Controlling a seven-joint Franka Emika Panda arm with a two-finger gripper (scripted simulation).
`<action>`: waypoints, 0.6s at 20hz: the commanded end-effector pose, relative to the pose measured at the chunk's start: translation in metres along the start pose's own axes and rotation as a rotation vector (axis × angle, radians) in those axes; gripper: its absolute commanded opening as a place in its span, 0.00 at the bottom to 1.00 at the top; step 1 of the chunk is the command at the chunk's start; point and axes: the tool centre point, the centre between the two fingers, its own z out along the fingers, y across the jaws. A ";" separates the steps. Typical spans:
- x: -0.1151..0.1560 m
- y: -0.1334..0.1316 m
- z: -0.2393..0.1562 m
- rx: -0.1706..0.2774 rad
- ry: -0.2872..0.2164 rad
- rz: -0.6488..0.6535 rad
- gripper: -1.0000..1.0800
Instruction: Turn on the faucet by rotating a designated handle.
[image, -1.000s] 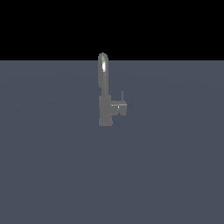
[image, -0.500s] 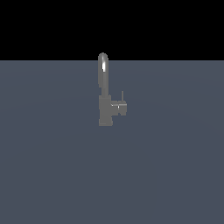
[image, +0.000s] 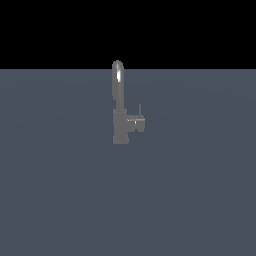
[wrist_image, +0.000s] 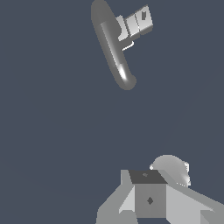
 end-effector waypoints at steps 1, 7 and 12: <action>0.016 -0.002 0.001 0.034 -0.035 0.034 0.00; 0.055 -0.004 0.006 0.117 -0.121 0.116 0.00; 0.087 -0.004 0.013 0.189 -0.194 0.186 0.00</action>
